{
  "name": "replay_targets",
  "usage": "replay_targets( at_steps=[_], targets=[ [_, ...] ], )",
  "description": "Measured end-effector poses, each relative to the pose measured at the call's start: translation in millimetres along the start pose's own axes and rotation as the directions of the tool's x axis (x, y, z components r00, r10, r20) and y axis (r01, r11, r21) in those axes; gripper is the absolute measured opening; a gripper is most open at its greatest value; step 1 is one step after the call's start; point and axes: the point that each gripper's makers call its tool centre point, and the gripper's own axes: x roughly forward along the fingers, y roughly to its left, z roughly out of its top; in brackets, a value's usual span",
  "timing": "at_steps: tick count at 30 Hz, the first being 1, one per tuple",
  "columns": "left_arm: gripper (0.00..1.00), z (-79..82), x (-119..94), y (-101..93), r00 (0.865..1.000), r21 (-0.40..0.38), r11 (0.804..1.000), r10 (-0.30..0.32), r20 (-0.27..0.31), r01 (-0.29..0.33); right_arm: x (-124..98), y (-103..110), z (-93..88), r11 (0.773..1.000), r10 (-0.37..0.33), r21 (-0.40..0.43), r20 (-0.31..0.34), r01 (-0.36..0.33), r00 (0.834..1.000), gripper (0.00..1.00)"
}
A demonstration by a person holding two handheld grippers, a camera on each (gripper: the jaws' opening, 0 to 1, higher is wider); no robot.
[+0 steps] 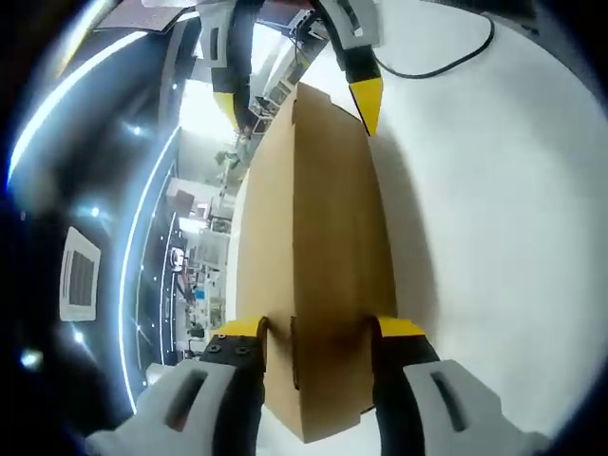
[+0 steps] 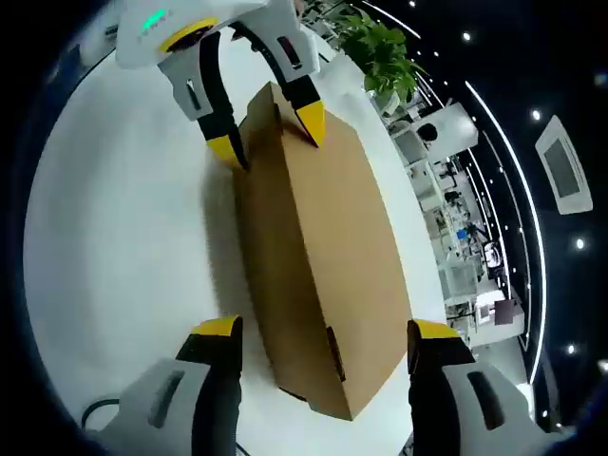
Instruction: Operate the shoe box by opening the lid, removing the specified soft item, and placing it in the target area until the item is outside and the box remains undamaged.
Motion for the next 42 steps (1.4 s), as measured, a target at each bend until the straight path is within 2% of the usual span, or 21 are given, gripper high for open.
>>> replay_targets(
  at_steps=[2, 5, 11, 18, 21, 29, 37, 42],
  targets=[
    [0.43, 0.0, -0.1, 0.3, 1.000, 0.000, 1.000, -0.001, 0.004, 0.001, 3.1, -2.1, -0.9, 1.000, -0.007, -0.002, 0.000, 0.007, 1.000, 0.69],
    [0.43, 0.5, 0.3, 0.5, 1.000, 0.000, 1.000, -0.001, 0.003, 0.001, 9.4, -4.0, -6.0, 0.999, -0.019, -0.050, -0.006, 0.019, 1.000, 0.69],
    [0.43, 0.9, 0.8, 0.5, 1.000, 0.021, 1.000, -0.014, -0.005, 0.014, 18.8, -1.7, -10.3, 0.996, -0.017, -0.084, 0.025, 0.019, 1.000, 0.68],
    [0.43, 1.7, 1.6, 0.3, 1.000, 0.033, 0.999, -0.017, -0.023, 0.018, 21.4, -8.2, -15.5, 0.988, -0.042, -0.145, 0.036, 0.047, 0.998, 0.60],
    [0.43, 1.5, 2.0, 0.3, 1.000, 0.033, 0.999, -0.019, -0.024, 0.020, 20.7, -9.5, -13.4, 0.988, -0.043, -0.144, 0.055, 0.050, 0.998, 0.60],
    [0.43, 2.0, 1.8, 1.2, 1.000, 0.026, 0.999, -0.018, -0.019, 0.018, 19.6, -8.5, -12.7, 0.989, -0.048, -0.140, 0.060, 0.056, 0.997, 0.56],
    [0.43, 2.0, 1.5, 1.7, 1.000, 0.031, 0.999, -0.013, -0.004, 0.013, 17.0, -0.2, -7.8, 0.981, -0.052, -0.183, 0.054, 0.061, 0.997, 0.46],
    [0.43, 3.9, 2.1, 3.2, 1.000, -0.005, 1.000, -0.006, -0.017, 0.006, 17.4, 2.5, -8.2, 0.980, -0.055, -0.191, 0.034, 0.061, 0.998, 0.40]
  ],
)
